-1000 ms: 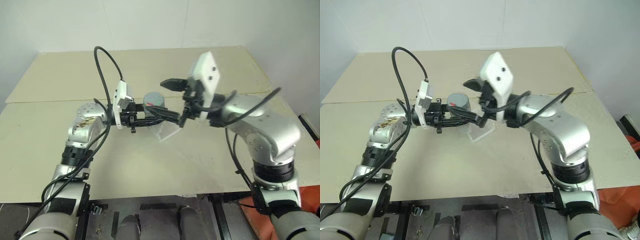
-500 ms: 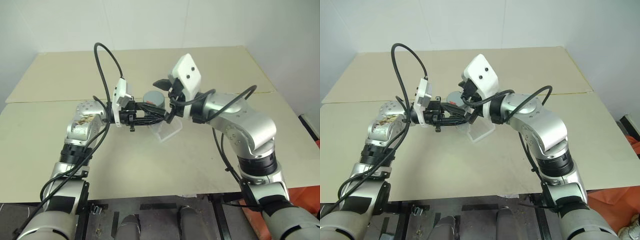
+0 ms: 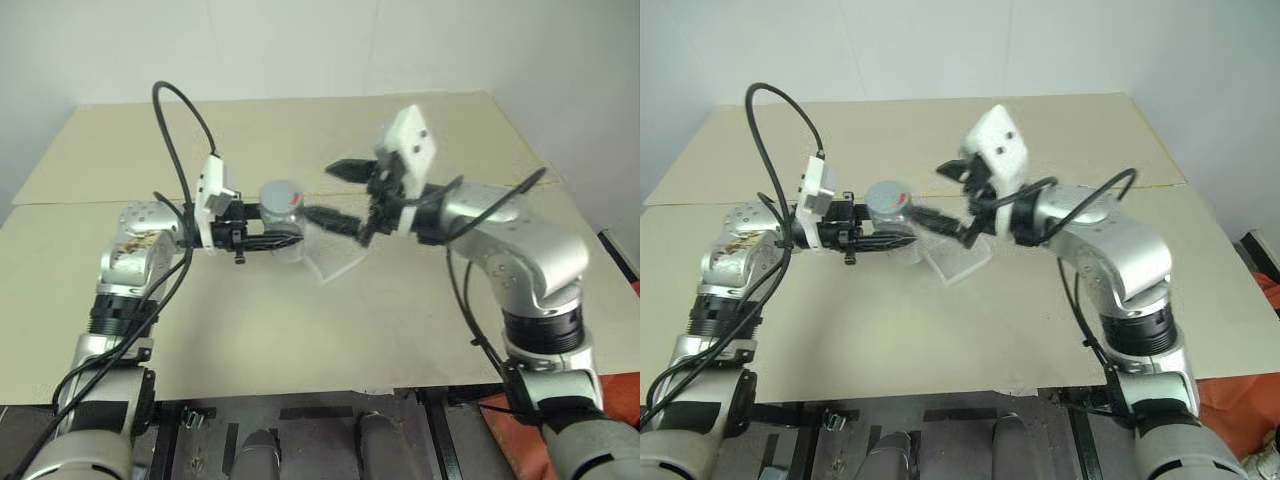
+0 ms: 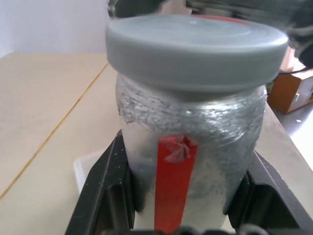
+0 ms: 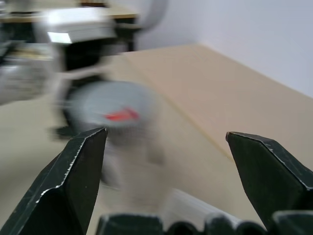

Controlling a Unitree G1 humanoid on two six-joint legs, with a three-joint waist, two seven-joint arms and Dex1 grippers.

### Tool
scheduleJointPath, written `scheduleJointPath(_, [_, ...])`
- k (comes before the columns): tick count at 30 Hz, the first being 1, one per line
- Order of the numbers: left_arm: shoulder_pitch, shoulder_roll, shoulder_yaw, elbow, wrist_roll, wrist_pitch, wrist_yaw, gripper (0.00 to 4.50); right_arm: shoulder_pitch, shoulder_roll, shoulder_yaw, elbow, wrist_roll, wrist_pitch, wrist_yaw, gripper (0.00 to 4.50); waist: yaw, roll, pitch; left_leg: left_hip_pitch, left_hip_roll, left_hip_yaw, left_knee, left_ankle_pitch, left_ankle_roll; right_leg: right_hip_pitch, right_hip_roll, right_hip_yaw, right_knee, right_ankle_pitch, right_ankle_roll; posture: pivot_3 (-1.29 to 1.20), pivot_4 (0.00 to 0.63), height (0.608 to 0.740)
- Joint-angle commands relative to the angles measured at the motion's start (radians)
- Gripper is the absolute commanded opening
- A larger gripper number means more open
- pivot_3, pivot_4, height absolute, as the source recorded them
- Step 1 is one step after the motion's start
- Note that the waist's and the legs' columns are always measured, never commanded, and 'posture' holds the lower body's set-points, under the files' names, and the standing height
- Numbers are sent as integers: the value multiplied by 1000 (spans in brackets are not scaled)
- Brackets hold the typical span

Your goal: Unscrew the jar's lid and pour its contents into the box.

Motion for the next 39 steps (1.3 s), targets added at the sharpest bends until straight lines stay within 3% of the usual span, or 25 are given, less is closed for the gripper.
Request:
scheduleJointPath(1, [1, 15, 22, -45, -26, -3, -20, 1920, 3, -19, -39, -27, 2, -38, 14, 4464, 2, 0, 0, 0, 0, 0, 0, 0, 0, 0, 0, 0, 0, 0, 0, 0, 150, 740])
scheduleJointPath(13, [-42, -69, -5, 12, 1, -17, 34, 1920, -42, -4, -41, -130, 96, -4, 50, 4464, -7, 0, 0, 0, 0, 0, 0, 0, 0, 0, 0, 0, 0, 0, 0, 0, 150, 740])
scheduleJointPath(21, [-98, -126, -17, 84, 15, -32, 32, 1920, -92, 81, 94, -114, 24, -12, -21, 4464, -10, 0, 0, 0, 0, 0, 0, 0, 0, 0, 0, 0, 1, 0, 0, 0, 150, 740])
scheduleJointPath(27, [-95, -127, -14, 73, 17, -29, 20, 1920, -104, 114, 141, -72, -41, -26, -47, 4464, -10, 0, 0, 0, 0, 0, 0, 0, 0, 0, 0, 0, 4, 0, 0, 0, 150, 740])
scheduleJointPath(39, [-69, -90, 5, 30, 9, -8, 16, 1920, -88, 107, 108, -47, -69, -35, -13, 4464, -10, 0, 0, 0, 0, 0, 0, 0, 0, -1, 0, 0, 5, 0, 0, 0, 150, 740])
